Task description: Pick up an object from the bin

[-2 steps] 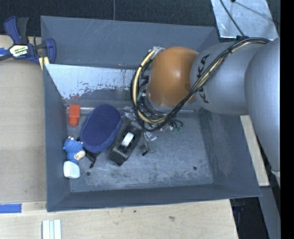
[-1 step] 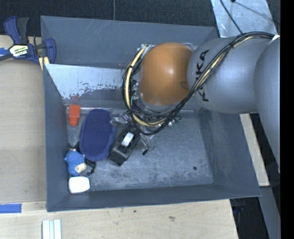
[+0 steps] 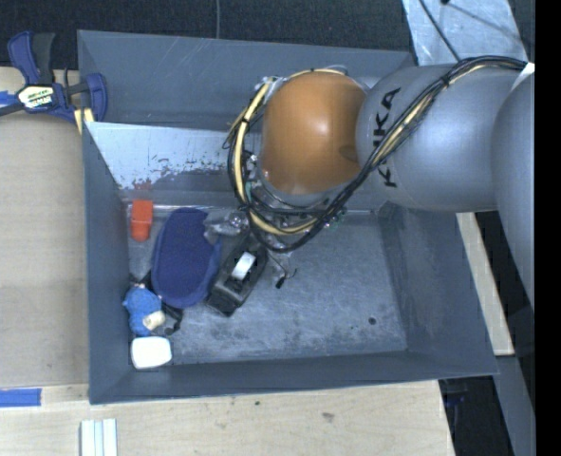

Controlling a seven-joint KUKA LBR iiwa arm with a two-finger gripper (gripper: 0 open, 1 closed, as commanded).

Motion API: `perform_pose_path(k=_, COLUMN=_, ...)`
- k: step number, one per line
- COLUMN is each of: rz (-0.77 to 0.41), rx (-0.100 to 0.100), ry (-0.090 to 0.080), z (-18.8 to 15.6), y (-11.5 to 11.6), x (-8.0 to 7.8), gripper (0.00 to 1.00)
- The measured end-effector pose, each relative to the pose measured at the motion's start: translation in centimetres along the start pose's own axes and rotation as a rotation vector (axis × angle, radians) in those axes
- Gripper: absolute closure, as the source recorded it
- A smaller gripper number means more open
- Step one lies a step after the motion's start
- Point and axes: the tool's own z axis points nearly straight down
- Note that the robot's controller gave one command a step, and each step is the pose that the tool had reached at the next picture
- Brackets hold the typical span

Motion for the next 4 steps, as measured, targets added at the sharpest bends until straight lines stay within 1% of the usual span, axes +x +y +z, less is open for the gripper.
perform_pose_path(k=1, rz=-0.293, rx=0.006, ry=-0.009, z=3.6, y=-0.7, x=0.3, gripper=0.0)
perform_pose_path(k=2, rz=-0.288, rx=0.008, ry=-0.013, z=3.4, y=-0.8, x=0.1, gripper=0.0)
perform_pose_path(k=3, rz=-0.288, rx=0.012, ry=-0.018, z=3.1, y=-1.0, x=0.0, gripper=1.0)
perform_pose_path(k=4, rz=-0.282, rx=-0.001, ry=-0.002, z=1.3, y=-1.0, x=-0.1, gripper=1.0)
